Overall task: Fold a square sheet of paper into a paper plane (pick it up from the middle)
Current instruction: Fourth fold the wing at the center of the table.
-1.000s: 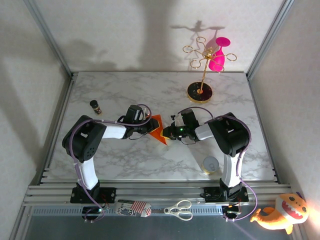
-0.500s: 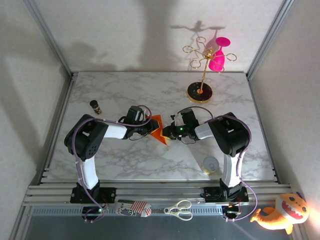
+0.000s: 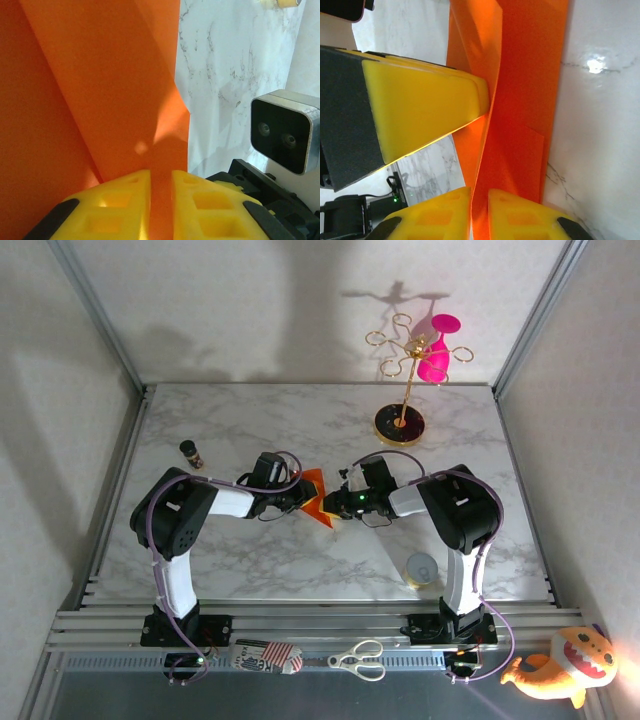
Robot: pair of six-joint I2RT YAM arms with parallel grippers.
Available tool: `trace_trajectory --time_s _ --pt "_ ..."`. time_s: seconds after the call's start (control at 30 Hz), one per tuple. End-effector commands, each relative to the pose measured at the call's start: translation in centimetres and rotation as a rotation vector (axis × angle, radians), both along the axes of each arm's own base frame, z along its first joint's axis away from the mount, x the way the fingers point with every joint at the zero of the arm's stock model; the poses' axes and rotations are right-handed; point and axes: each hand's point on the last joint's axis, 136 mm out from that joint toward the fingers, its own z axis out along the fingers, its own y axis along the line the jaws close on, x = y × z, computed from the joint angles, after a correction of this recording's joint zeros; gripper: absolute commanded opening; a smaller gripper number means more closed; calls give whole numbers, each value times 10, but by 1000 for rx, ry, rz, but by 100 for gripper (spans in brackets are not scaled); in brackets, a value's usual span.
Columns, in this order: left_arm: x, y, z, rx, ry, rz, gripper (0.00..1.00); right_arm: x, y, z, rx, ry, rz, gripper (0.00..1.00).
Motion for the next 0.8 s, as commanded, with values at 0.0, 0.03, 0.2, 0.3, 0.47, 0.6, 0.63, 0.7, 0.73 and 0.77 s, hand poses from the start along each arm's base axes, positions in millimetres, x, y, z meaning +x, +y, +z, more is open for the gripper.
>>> trace_trajectory --time_s 0.0,0.03,0.2,0.3,0.47,0.6,0.63,0.7,0.73,0.77 --pt "8 2 -2 -3 -3 19 19 -6 -34 -62 -256 22 -48 19" --pt "8 2 -2 -3 0 20 19 -6 -35 -62 -265 15 -45 19" --pt "8 1 1 -7 -3 18 19 -4 -39 -65 -289 -4 -46 16" --pt "9 2 6 -12 -10 19 20 -4 -38 -63 -259 0 -51 11" --pt "10 5 21 -24 -55 21 21 -6 -37 -58 -187 35 -61 8" --pt "13 9 30 -43 -91 29 22 -8 -36 -59 -163 62 -63 6" --pt "13 9 31 -52 -96 26 22 -8 -36 -58 -160 63 -62 5" --pt "13 6 33 -71 -101 19 22 -8 -37 -59 -168 69 -67 4" --pt "13 6 33 -76 -102 17 21 -7 -38 -60 -171 72 -69 3" --pt "14 5 32 -80 -102 15 21 -7 -39 -61 -176 75 -72 3"
